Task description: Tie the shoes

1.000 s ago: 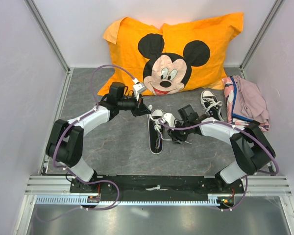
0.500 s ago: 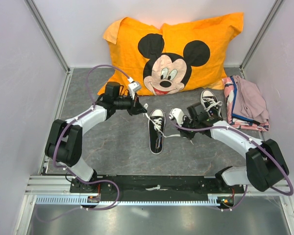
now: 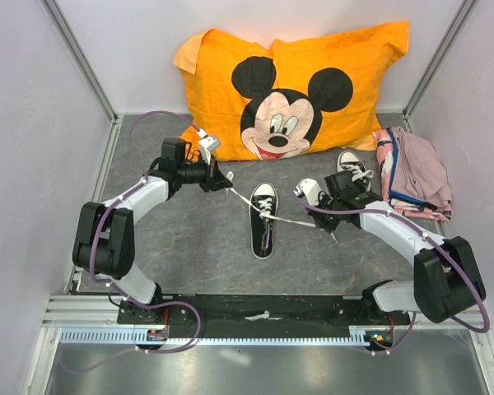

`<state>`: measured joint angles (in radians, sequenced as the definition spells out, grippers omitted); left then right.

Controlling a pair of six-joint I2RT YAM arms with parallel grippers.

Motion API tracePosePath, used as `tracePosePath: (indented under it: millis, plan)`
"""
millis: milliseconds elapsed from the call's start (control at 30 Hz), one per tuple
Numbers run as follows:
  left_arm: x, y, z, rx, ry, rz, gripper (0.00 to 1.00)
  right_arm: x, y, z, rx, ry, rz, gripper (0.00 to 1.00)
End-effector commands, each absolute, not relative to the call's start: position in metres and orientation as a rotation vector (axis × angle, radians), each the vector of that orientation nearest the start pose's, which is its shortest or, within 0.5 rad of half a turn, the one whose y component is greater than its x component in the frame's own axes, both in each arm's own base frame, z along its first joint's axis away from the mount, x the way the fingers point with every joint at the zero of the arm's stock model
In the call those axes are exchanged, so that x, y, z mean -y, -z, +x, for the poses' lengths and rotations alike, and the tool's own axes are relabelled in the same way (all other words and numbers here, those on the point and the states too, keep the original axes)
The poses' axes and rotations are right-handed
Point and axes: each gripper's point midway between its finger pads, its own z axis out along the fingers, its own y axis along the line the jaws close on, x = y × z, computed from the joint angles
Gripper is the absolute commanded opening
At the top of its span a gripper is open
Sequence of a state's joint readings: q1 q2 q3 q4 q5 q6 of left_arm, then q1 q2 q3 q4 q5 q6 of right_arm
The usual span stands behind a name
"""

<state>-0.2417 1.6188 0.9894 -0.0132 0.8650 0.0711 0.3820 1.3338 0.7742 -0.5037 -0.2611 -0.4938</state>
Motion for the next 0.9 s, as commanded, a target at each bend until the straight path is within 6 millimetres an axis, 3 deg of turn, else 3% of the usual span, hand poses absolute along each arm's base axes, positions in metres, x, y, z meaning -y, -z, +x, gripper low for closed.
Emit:
tracePosePath:
  millis: [0, 267, 467, 633, 867]
  plan:
    - [0.205, -0.143, 0.352, -1.982, 1.002, 0.773, 0.02, -0.126, -0.056, 0.255, -2.323, -0.275, -1.192, 0.0]
    - [0.188, -0.136, 0.36, -2.018, 0.966, 0.727, 0.02, -0.113, -0.053, 0.25, -2.344, -0.243, -1.197, 0.0]
    - [0.182, -0.122, 0.356, -2.07, 0.969, 0.729, 0.02, -0.106, -0.049, 0.246, -2.356, -0.216, -1.204, 0.0]
    - [0.175, -0.104, 0.347, -2.142, 0.966, 0.707, 0.02, -0.102, -0.043, 0.255, -2.376, -0.178, -1.165, 0.0]
    - [0.15, -0.093, 0.35, -2.194, 0.913, 0.61, 0.01, -0.097, -0.043, 0.255, -2.382, -0.155, -1.159, 0.0]
